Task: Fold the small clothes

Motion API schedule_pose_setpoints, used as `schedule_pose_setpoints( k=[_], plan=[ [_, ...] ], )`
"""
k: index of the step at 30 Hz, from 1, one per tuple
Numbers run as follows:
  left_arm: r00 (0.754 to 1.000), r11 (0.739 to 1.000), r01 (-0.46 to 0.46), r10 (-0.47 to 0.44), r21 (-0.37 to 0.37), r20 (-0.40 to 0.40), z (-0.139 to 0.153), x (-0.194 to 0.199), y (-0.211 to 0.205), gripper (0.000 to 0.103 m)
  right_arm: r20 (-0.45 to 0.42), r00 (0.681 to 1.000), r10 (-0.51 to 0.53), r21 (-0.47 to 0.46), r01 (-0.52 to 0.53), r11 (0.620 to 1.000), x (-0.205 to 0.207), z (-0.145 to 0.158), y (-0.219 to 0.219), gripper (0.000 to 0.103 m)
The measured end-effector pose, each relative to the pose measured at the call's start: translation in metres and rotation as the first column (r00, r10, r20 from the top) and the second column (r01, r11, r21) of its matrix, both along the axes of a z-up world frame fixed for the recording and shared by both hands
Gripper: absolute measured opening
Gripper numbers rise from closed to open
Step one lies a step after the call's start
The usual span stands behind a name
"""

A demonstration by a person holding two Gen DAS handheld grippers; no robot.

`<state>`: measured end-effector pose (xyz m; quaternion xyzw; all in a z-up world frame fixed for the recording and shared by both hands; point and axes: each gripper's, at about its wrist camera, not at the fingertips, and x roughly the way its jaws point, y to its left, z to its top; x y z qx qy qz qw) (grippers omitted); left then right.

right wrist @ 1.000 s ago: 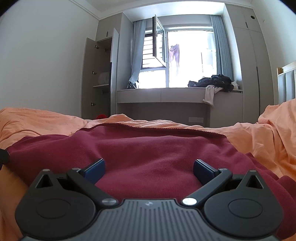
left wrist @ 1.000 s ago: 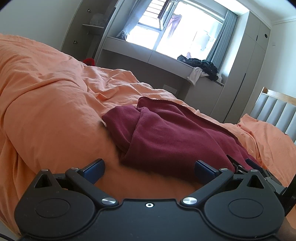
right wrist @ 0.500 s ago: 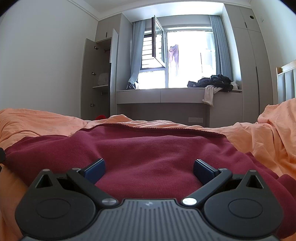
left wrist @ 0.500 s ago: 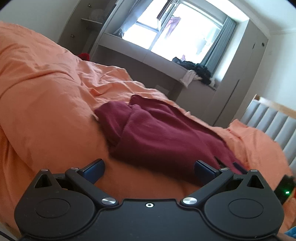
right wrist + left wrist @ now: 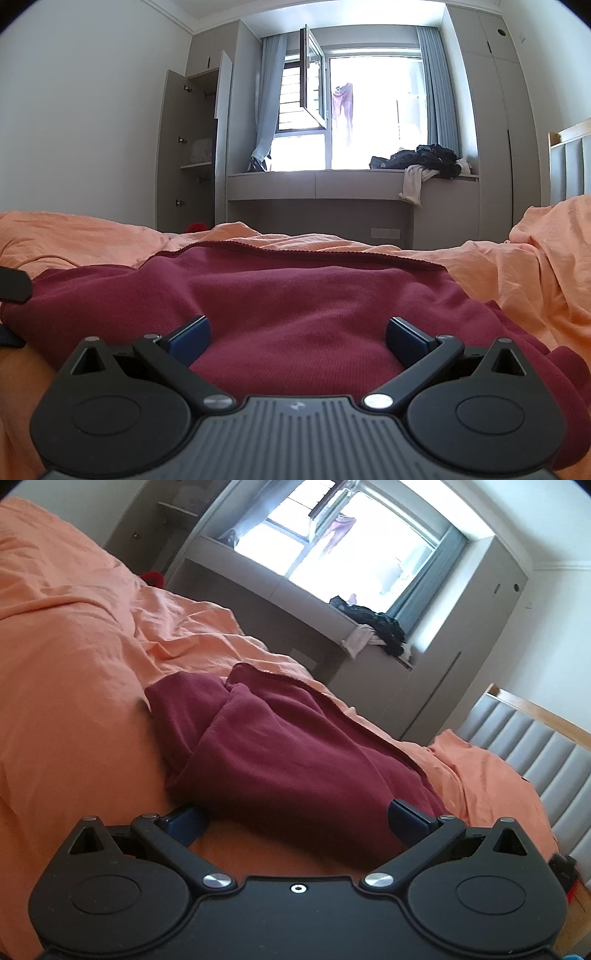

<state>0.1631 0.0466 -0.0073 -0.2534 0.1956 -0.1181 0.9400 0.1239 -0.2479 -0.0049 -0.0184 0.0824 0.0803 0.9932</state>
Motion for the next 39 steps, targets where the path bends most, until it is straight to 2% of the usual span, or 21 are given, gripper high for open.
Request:
schedule_pose_setpoints(
  k=[12, 14, 20, 26, 32, 33, 38, 39],
  plan=[
    [0.996, 0.990, -0.089, 0.090, 0.108, -0.001, 0.001, 0.016, -0.021, 0.103, -0.035, 0.999, -0.001, -0.038, 0.000, 0.999, 0.001, 0.005, 0.002, 0.103],
    [0.995, 0.990, -0.097, 0.098, 0.097, -0.005, 0.001, 0.017, -0.022, 0.103, -0.038, 0.999, 0.001, -0.048, -0.003, 0.999, 0.000, 0.006, 0.002, 0.103],
    [0.994, 0.994, -0.111, 0.111, 0.001, -0.019, 0.000, 0.020, -0.014, 0.103, -0.034, 0.999, 0.014, -0.090, -0.018, 0.996, -0.004, 0.009, -0.001, 0.103],
    [0.993, 0.992, -0.115, 0.116, 0.046, -0.016, 0.000, 0.021, -0.018, 0.103, -0.037, 0.999, 0.015, -0.048, -0.017, 0.999, -0.004, 0.004, -0.003, 0.103],
    [0.982, 0.983, -0.181, 0.181, 0.015, -0.058, 0.007, 0.033, -0.026, 0.102, -0.030, 0.999, 0.011, -0.053, -0.012, 0.999, -0.003, 0.003, -0.001, 0.103],
    [0.980, 0.982, -0.187, 0.187, 0.018, -0.064, 0.009, 0.036, -0.028, 0.099, -0.031, 0.999, 0.012, -0.053, -0.013, 0.999, -0.003, 0.003, -0.002, 0.103],
    [0.970, 0.971, -0.234, 0.237, 0.056, -0.056, 0.018, 0.041, -0.037, 0.069, -0.044, 0.999, 0.024, -0.050, -0.026, 0.998, -0.006, 0.004, -0.005, 0.103],
    [0.967, 0.967, -0.246, 0.249, 0.064, -0.051, 0.020, 0.041, -0.039, 0.058, -0.049, 0.998, 0.027, -0.051, -0.030, 0.998, -0.006, 0.006, -0.007, 0.103]
  ],
)
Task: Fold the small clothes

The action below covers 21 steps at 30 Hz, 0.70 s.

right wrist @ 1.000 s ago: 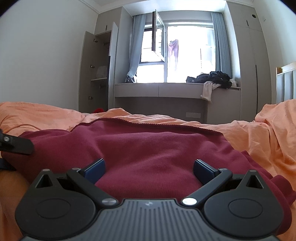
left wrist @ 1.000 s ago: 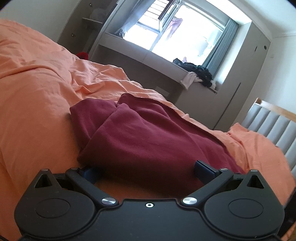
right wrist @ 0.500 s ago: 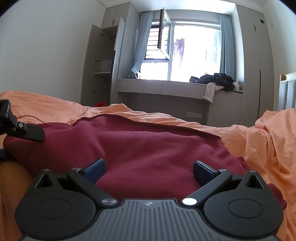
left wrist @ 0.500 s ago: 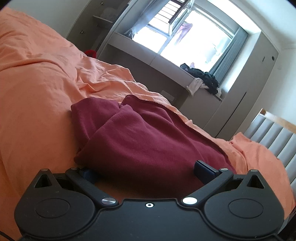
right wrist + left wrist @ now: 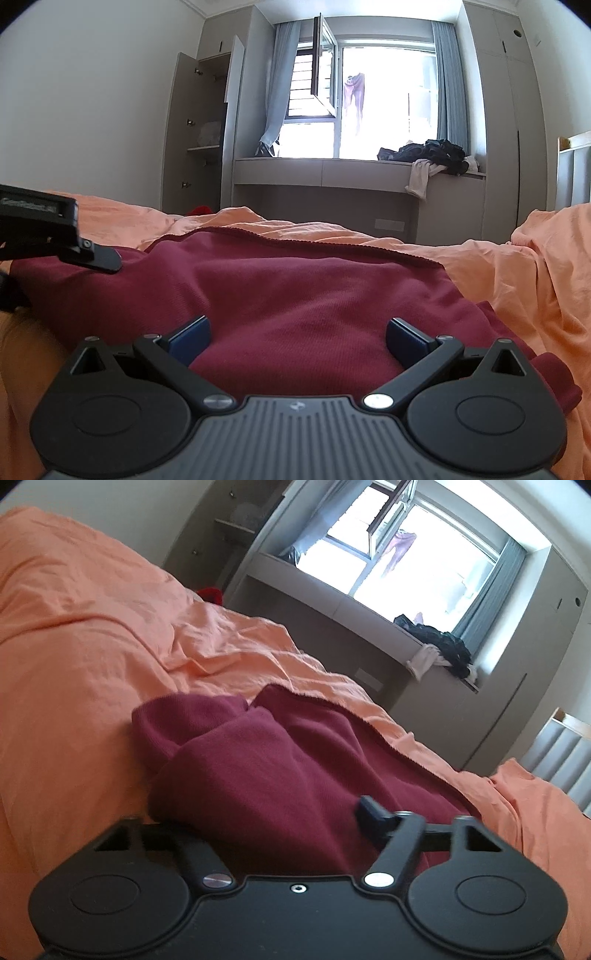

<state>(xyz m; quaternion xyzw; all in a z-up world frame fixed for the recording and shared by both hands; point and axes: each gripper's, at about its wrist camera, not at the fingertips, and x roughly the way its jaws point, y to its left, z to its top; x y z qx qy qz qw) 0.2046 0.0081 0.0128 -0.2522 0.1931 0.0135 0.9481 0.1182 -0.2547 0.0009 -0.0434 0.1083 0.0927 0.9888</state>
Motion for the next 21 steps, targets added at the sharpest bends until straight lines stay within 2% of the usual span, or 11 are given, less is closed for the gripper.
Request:
schedule_pose_setpoints(
  k=[1, 4, 5, 8, 11, 15, 18, 21],
  plan=[
    [1.000, 1.000, -0.014, 0.014, 0.013, 0.000, 0.003, 0.002, -0.001, 0.045, -0.008, 1.000, 0.004, -0.003, -0.004, 1.000, 0.000, 0.002, -0.001, 0.103],
    [1.000, 0.999, -0.027, 0.027, 0.043, -0.003, 0.014, 0.009, -0.005, 0.027, -0.038, 0.999, 0.022, -0.022, -0.023, 0.999, -0.001, 0.010, -0.003, 0.103],
    [1.000, 0.998, -0.018, 0.017, 0.060, 0.006, 0.019, 0.011, -0.007, 0.024, -0.049, 0.998, 0.031, -0.029, -0.032, 0.999, -0.002, 0.012, -0.004, 0.103],
    [0.998, 0.992, 0.027, -0.035, 0.124, 0.057, 0.039, 0.014, -0.019, 0.021, -0.092, 0.994, 0.063, -0.038, -0.067, 0.997, -0.005, 0.020, -0.010, 0.103],
    [0.987, 0.974, 0.085, -0.111, 0.210, 0.115, 0.061, 0.017, -0.039, 0.020, -0.162, 0.980, 0.119, -0.011, -0.122, 0.992, -0.006, 0.029, -0.024, 0.103],
    [0.952, 0.929, 0.187, -0.251, 0.318, 0.172, 0.091, 0.022, -0.076, 0.018, -0.234, 0.956, 0.178, 0.070, -0.167, 0.984, -0.007, 0.046, -0.051, 0.103],
    [0.924, 0.887, 0.251, -0.339, 0.387, 0.178, 0.106, 0.026, -0.111, 0.018, -0.193, 0.969, 0.152, 0.099, -0.135, 0.986, -0.013, 0.059, -0.080, 0.103],
    [0.898, 0.851, 0.317, -0.412, 0.419, 0.156, 0.107, 0.028, -0.142, 0.018, -0.132, 0.990, 0.050, 0.030, -0.047, 0.998, -0.019, 0.074, -0.109, 0.103]
  ],
)
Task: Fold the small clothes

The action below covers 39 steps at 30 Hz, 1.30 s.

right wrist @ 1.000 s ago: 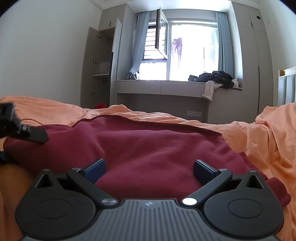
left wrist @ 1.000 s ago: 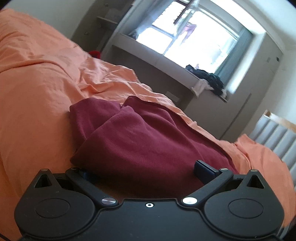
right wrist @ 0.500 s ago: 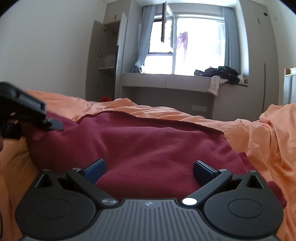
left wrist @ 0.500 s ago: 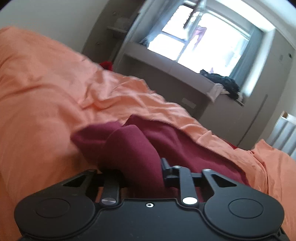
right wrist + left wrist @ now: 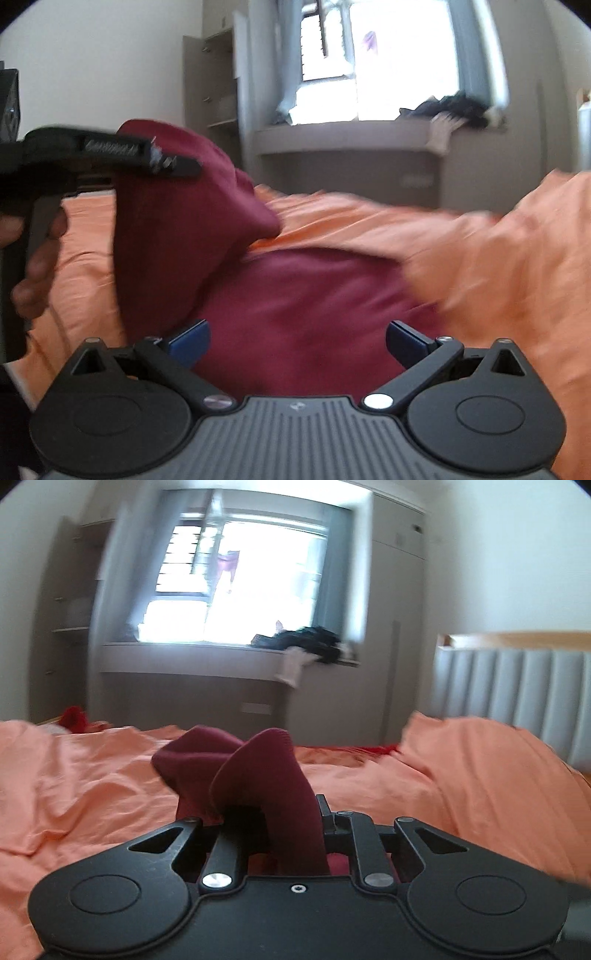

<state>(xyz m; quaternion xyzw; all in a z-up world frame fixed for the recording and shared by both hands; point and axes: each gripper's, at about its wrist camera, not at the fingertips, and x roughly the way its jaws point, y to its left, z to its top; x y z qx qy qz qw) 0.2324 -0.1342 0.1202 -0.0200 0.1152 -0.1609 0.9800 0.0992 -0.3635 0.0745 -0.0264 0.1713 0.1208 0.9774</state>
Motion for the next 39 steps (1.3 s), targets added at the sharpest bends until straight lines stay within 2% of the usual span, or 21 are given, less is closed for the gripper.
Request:
schedule_pose_setpoints(
  k=[3, 6, 11, 14, 16, 17, 19, 20, 21, 22, 26, 27, 30, 34, 36, 39],
  plan=[
    [0.998, 0.998, 0.061, -0.060, 0.034, -0.026, -0.008, -0.001, -0.025, 0.018, 0.045, 0.990, -0.132, -0.052, 0.135, 0.990, -0.004, 0.010, -0.030, 0.103],
    [0.990, 0.987, 0.132, -0.127, 0.095, -0.056, -0.023, -0.006, -0.050, 0.018, 0.054, 0.968, -0.245, -0.051, 0.248, 0.967, -0.006, 0.014, -0.060, 0.103],
    [0.979, 0.947, 0.204, -0.192, 0.248, -0.071, -0.056, -0.026, -0.081, 0.021, -0.004, 0.954, -0.300, 0.099, 0.299, 0.949, 0.002, 0.016, -0.105, 0.103],
    [0.978, 0.918, 0.210, -0.203, 0.338, -0.055, -0.073, -0.037, -0.093, 0.023, -0.069, 0.968, -0.240, 0.290, 0.250, 0.924, 0.016, 0.012, -0.131, 0.103],
    [0.977, 0.909, 0.212, -0.209, 0.359, -0.047, -0.077, -0.041, -0.097, 0.032, -0.119, 0.982, -0.148, 0.433, 0.185, 0.882, 0.027, 0.003, -0.149, 0.103],
    [0.976, 0.909, 0.216, -0.214, 0.355, -0.045, -0.077, -0.042, -0.097, 0.037, -0.144, 0.986, -0.081, 0.512, 0.144, 0.847, 0.036, -0.003, -0.159, 0.103],
    [0.968, 0.912, 0.248, -0.245, 0.328, -0.051, -0.077, -0.046, -0.095, 0.053, -0.179, 0.982, 0.061, 0.663, 0.075, 0.745, 0.054, -0.019, -0.172, 0.103],
    [0.967, 0.914, 0.253, -0.250, 0.316, -0.050, -0.075, -0.047, -0.093, 0.055, -0.187, 0.977, 0.107, 0.724, 0.063, 0.687, 0.061, -0.028, -0.176, 0.103],
    [0.967, 0.917, 0.254, -0.252, 0.309, -0.048, -0.074, -0.048, -0.091, 0.057, -0.186, 0.975, 0.123, 0.758, 0.063, 0.649, 0.065, -0.033, -0.179, 0.103],
    [0.967, 0.918, 0.252, -0.250, 0.307, -0.046, -0.074, -0.050, -0.092, 0.058, -0.182, 0.974, 0.131, 0.776, 0.061, 0.627, 0.069, -0.037, -0.180, 0.103],
    [0.970, 0.920, 0.240, -0.243, 0.309, -0.030, -0.073, -0.057, -0.092, 0.057, -0.159, 0.956, 0.248, 0.809, -0.018, 0.588, 0.085, -0.043, -0.174, 0.103],
    [0.970, 0.919, 0.237, -0.241, 0.314, -0.025, -0.072, -0.058, -0.094, 0.054, -0.146, 0.949, 0.280, 0.813, -0.046, 0.580, 0.083, -0.043, -0.166, 0.103],
    [0.972, 0.913, 0.225, -0.236, 0.340, -0.009, -0.074, -0.064, -0.097, 0.036, -0.132, 0.948, 0.288, 0.816, -0.061, 0.575, 0.083, -0.040, -0.156, 0.103],
    [0.966, 0.886, 0.234, -0.260, 0.400, 0.012, -0.081, -0.074, -0.104, 0.031, -0.107, 0.943, 0.314, 0.855, -0.074, 0.513, 0.084, -0.039, -0.153, 0.103],
    [0.963, 0.872, 0.237, -0.268, 0.428, 0.013, -0.088, -0.080, -0.108, 0.027, -0.111, 0.941, 0.320, 0.859, -0.071, 0.507, 0.087, -0.039, -0.149, 0.103],
    [0.960, 0.857, 0.247, -0.281, 0.453, 0.009, -0.096, -0.087, -0.112, 0.024, -0.133, 0.941, 0.312, 0.840, -0.060, 0.539, 0.091, -0.039, -0.137, 0.101]
  ],
)
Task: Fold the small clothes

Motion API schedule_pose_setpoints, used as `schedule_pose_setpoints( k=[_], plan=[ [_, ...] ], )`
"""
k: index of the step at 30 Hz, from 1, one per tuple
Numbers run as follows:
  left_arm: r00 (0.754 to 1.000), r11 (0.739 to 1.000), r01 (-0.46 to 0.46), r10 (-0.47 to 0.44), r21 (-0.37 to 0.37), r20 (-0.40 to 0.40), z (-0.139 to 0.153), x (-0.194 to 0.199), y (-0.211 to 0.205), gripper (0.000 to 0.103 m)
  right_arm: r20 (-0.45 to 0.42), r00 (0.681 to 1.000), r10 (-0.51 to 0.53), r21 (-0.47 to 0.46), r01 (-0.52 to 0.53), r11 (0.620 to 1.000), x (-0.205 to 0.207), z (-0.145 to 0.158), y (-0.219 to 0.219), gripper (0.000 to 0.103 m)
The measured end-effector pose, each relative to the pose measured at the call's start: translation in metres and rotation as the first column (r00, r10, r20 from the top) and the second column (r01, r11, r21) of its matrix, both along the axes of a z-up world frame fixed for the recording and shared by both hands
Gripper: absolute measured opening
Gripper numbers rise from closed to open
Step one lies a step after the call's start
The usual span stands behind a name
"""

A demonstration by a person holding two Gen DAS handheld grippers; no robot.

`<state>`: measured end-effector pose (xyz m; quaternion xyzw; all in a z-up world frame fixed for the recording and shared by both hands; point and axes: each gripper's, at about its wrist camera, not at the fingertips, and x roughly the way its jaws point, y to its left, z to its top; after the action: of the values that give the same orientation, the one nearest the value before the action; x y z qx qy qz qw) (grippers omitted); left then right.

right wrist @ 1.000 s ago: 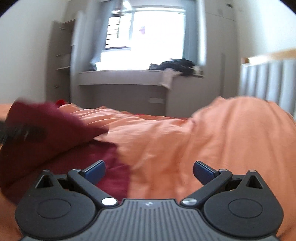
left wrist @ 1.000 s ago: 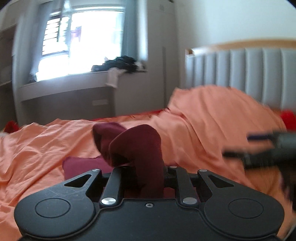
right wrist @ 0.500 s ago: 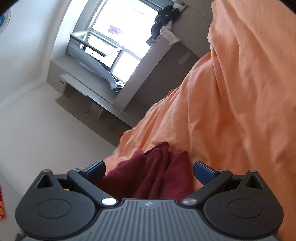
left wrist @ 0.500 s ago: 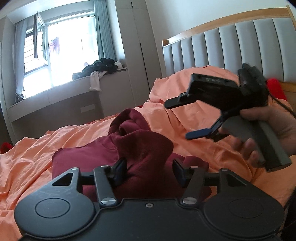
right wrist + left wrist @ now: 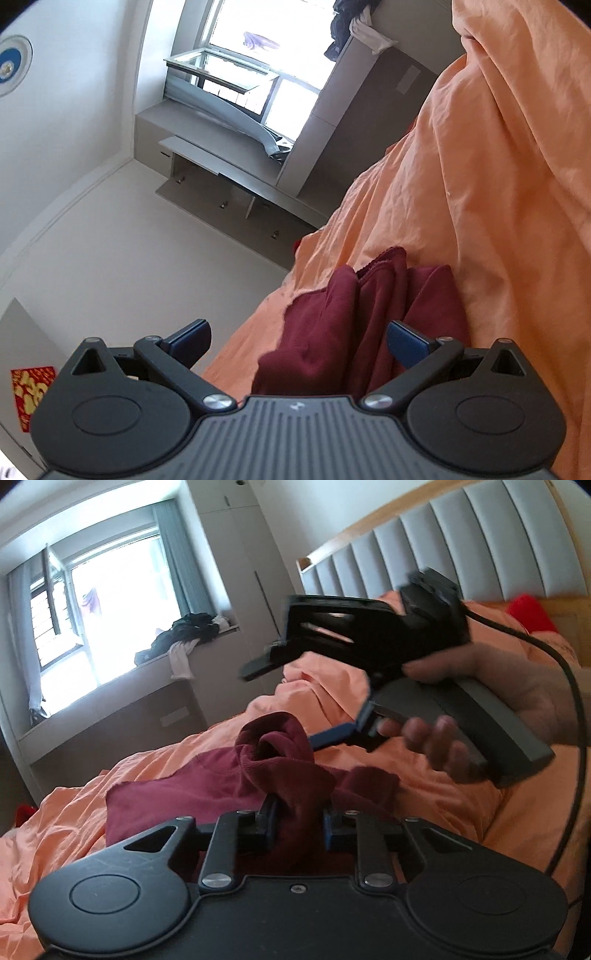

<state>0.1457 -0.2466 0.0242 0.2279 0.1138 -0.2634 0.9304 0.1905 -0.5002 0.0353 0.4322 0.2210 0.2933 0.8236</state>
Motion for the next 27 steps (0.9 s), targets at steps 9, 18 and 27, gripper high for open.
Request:
schedule_pose_setpoints(
  k=[9, 18, 27],
  plan=[
    [1.000, 1.000, -0.005, 0.005, 0.002, 0.017, -0.001, -0.006, -0.003, 0.019, 0.002, 1.000, -0.009, -0.138, 0.009, 0.990, -0.002, 0.004, 0.021, 0.023],
    [0.999, 0.999, 0.051, -0.051, -0.019, 0.017, 0.001, -0.015, -0.018, 0.017, 0.093, 0.992, -0.083, -0.291, 0.107, 0.951, -0.033, 0.029, 0.008, 0.019],
    [0.996, 0.997, 0.081, -0.081, 0.012, -0.040, -0.017, -0.017, -0.028, 0.019, -0.002, 0.992, -0.123, -0.356, 0.114, 0.927, -0.048, 0.017, -0.005, 0.018]
  ],
)
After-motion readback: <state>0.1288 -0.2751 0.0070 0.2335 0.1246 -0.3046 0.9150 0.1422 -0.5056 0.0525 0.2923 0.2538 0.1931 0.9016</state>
